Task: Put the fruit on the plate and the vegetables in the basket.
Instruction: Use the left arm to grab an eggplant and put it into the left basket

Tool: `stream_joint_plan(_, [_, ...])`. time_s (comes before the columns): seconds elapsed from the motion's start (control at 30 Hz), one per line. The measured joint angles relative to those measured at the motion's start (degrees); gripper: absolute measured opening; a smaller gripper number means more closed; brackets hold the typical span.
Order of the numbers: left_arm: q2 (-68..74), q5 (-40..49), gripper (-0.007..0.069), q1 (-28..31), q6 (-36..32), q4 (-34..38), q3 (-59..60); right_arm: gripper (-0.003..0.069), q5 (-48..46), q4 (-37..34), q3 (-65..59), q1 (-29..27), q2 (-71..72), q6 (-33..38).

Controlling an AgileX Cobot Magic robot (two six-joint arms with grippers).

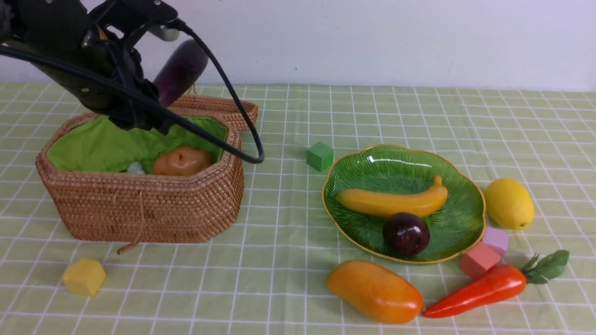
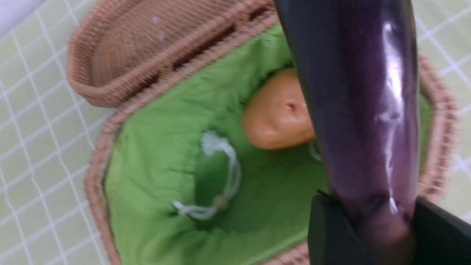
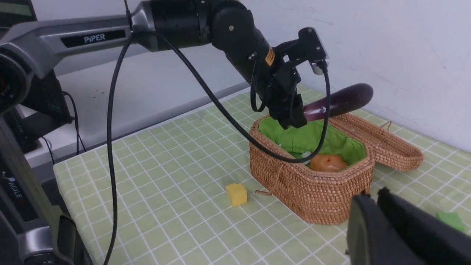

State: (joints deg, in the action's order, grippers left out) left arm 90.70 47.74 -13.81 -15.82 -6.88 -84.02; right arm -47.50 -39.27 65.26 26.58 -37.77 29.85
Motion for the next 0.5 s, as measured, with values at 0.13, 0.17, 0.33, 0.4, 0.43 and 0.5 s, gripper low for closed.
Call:
stream_joint_plan(0.13, [3.2, -2.0, 0.0231, 1.9, -4.1, 0.2, 0.0, 0.0052, 0.2, 0.0, 0.0, 0.0, 0.0, 0.0])
stream_joint_plan(0.17, [3.9, -2.1, 0.0231, 2.0, -4.4, -0.1, 0.1, 0.0052, 0.3, 0.0, 0.0, 0.0, 0.0, 0.0])
stream_joint_plan(0.33, [6.1, -2.6, 0.0231, 2.0, -4.8, -0.6, 0.2, 0.0055, 0.4, 0.7, 0.0, 0.0, 0.0, 0.0])
stream_joint_plan(0.4, [6.4, -2.6, 0.0231, 2.0, -4.9, -1.7, 0.2, 0.0055, 0.5, 1.1, 0.0, 0.0, 0.0, 0.0])
stream_joint_plan(0.43, [6.5, -2.6, 0.0231, 2.0, -5.0, -2.3, 0.2, 0.0055, 0.8, 1.1, 0.0, 0.0, 0.0, 0.0])
stream_joint_plan(0.5, [6.7, -2.7, 0.0231, 2.0, -5.0, -3.5, 0.2, 0.0055, 1.0, 1.1, 0.0, 0.0, 0.0, 0.0])
